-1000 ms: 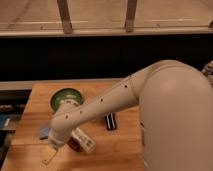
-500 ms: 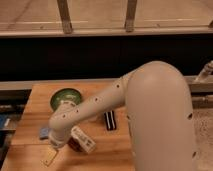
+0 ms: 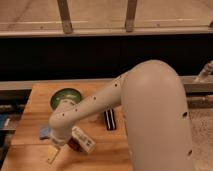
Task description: Place the pepper in the ceramic bowl
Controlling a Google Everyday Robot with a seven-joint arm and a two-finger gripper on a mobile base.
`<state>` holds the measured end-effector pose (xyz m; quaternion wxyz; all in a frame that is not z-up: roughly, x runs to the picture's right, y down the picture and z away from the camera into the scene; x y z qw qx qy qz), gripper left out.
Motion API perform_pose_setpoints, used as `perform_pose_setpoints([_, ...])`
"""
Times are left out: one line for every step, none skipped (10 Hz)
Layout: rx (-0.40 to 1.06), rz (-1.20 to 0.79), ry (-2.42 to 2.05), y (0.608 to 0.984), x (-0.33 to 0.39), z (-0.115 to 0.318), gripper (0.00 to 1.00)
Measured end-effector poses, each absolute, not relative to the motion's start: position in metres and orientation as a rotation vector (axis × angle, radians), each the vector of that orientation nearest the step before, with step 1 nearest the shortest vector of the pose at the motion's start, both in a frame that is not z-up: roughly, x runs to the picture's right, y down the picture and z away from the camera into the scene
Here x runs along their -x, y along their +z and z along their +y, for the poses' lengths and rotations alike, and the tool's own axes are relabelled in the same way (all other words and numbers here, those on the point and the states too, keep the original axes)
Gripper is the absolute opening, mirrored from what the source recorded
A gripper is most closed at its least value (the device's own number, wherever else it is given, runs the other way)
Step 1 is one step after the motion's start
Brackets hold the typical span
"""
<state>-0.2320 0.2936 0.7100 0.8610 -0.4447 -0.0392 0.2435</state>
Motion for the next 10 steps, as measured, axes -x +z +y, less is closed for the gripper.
perform_pose_setpoints([0.926,-0.076,0.515,0.711,0.229,0.291,0.8])
perform_pose_setpoints([0.921,-0.071,0.515,0.712,0.228,0.291,0.8])
perform_pose_setpoints([0.916,-0.066,0.514,0.713,0.227,0.29,0.8])
perform_pose_setpoints([0.909,-0.06,0.516,0.715,0.224,0.287,0.8])
perform_pose_setpoints([0.905,-0.053,0.52,0.719,0.221,0.285,0.8])
perform_pose_setpoints([0.902,-0.048,0.523,0.722,0.219,0.284,0.8])
perform_pose_setpoints([0.9,-0.043,0.527,0.727,0.216,0.283,0.8])
perform_pose_setpoints([0.899,-0.041,0.532,0.731,0.214,0.283,0.8])
perform_pose_setpoints([0.897,-0.04,0.539,0.736,0.212,0.285,0.8])
perform_pose_setpoints([0.895,-0.039,0.549,0.74,0.212,0.287,0.8])
